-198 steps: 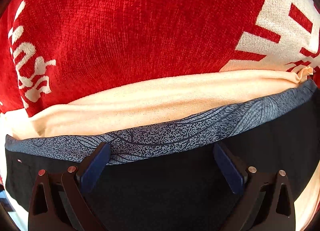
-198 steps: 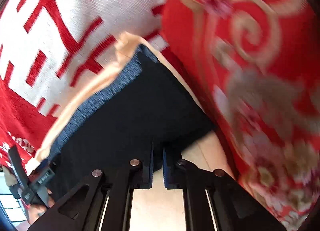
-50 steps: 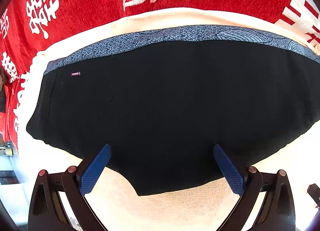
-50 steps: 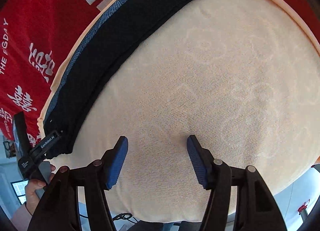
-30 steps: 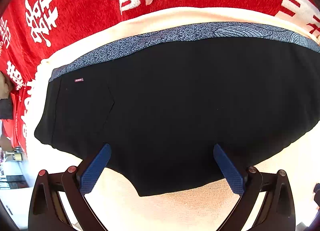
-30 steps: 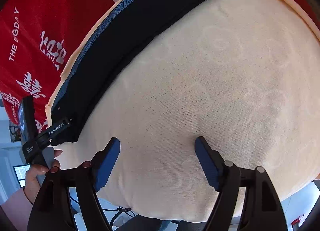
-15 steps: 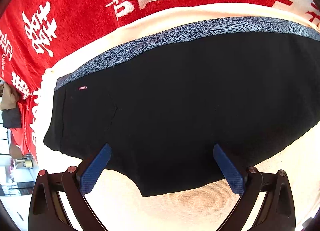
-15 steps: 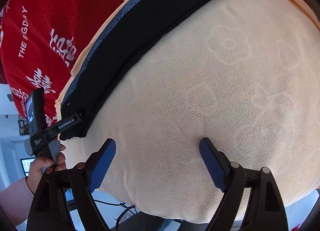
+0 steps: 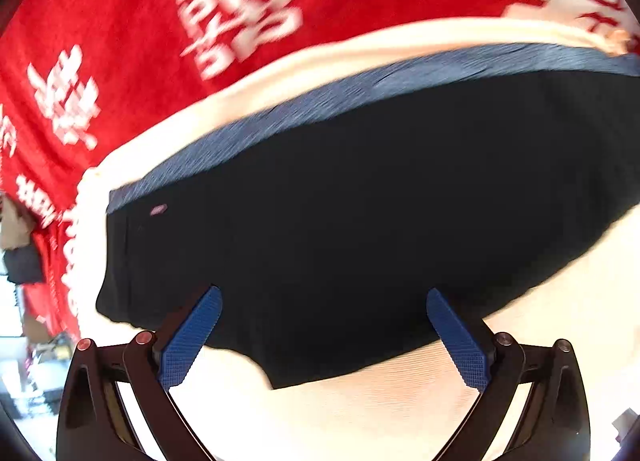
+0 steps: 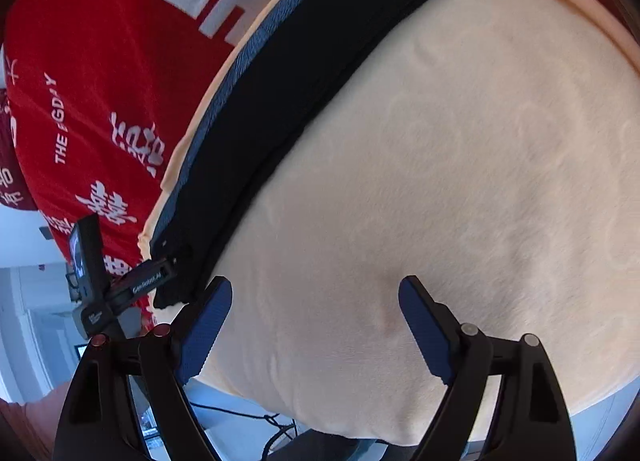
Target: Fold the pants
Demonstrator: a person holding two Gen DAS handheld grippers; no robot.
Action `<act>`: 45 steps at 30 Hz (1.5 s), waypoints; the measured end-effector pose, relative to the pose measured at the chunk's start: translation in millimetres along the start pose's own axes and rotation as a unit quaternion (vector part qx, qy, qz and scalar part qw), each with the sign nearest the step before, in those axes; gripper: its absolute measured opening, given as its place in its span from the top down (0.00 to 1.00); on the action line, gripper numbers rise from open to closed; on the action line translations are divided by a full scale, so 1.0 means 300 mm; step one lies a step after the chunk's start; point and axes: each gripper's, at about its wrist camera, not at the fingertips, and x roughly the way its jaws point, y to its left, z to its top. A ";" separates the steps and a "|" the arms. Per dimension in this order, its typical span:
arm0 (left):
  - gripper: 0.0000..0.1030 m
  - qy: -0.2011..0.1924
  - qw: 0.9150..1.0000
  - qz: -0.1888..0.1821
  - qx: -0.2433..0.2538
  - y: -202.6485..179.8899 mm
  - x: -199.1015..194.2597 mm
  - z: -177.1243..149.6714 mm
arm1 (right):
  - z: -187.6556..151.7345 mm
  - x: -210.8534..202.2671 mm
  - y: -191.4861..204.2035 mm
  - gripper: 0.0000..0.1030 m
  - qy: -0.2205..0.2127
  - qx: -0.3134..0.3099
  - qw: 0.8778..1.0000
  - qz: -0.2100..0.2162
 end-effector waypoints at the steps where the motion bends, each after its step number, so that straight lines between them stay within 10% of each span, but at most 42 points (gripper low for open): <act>1: 0.00 -0.008 1.000 -0.011 0.005 -0.029 -0.017 0.014 | 0.033 -0.016 -0.015 0.17 -0.013 0.007 1.000 0.003; 8: 0.00 -0.042 0.996 -0.083 -0.005 -0.226 -0.043 0.152 | 0.264 -0.080 -0.058 0.59 -0.080 0.037 0.996 -0.001; 22: 0.00 -0.055 0.991 -0.120 -0.033 -0.369 0.044 0.276 | 0.412 -0.111 -0.101 0.64 -0.142 0.071 0.986 -0.047; 25: 0.00 -0.061 0.990 -0.125 -0.035 -0.357 0.054 0.263 | 0.474 -0.115 -0.087 0.85 -0.151 0.060 0.985 -0.064; 38: 0.00 -0.059 0.987 -0.148 -0.032 -0.351 0.000 0.282 | 0.387 -0.112 -0.154 0.62 -0.140 0.081 0.987 -0.009; 45: 0.00 -0.069 0.985 -0.150 -0.038 -0.347 0.038 0.263 | 0.442 -0.065 -0.150 0.46 -0.215 0.071 0.973 0.034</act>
